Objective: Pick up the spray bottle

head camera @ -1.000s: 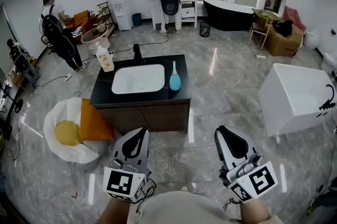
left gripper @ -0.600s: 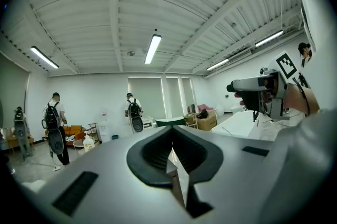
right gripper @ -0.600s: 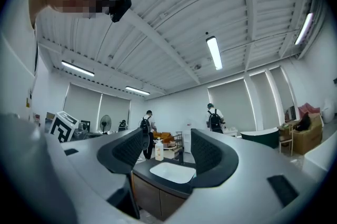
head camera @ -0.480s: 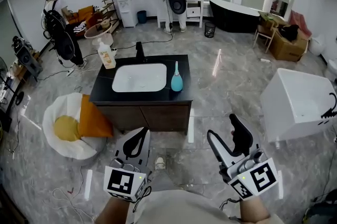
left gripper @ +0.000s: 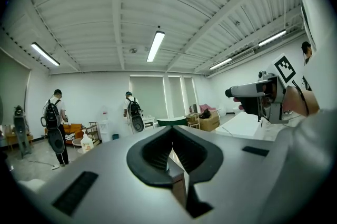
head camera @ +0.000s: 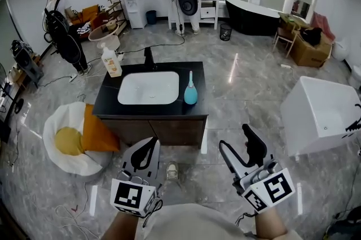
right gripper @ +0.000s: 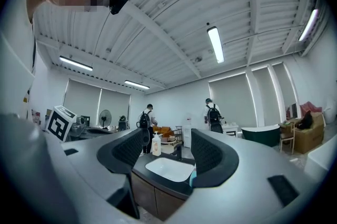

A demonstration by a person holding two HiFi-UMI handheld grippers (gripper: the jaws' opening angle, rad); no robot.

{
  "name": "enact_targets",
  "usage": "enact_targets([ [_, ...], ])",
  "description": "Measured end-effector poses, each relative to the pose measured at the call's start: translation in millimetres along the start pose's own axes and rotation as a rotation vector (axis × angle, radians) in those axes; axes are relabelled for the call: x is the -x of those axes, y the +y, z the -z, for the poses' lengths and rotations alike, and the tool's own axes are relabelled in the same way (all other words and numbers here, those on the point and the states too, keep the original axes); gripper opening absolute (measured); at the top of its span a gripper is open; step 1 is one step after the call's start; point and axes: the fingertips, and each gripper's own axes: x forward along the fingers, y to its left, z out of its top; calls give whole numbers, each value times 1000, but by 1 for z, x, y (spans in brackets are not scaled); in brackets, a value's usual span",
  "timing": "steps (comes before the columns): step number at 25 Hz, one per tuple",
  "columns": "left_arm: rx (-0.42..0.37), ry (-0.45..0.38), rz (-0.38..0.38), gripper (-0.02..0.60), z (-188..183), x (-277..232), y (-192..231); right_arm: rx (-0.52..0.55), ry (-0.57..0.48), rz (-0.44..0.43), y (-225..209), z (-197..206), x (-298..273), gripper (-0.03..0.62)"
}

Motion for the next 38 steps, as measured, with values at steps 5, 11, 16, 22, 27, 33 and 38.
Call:
enact_targets([
  [5,6,14,18,20,13,-37,23,-15,51,5,-15,20,-40,296],
  [11,26,32,61,20,28,-91,65,-14,102,37,-37,38,-105,296],
  [16,57,32,94,20,40,-142,108,-23,85,39,-55,37,-164,296],
  [22,29,52,152,20,52,-205,151,-33,112,86,-81,46,-231,296],
  [27,28,74,210,20,69,-247,179,-43,147,130,-100,65,-278,296],
  [33,29,76,252,20,77,-287,196,-82,188,171,-123,89,-313,296],
  [38,15,85,263,20,87,-307,204,-100,221,180,-134,105,-331,296],
])
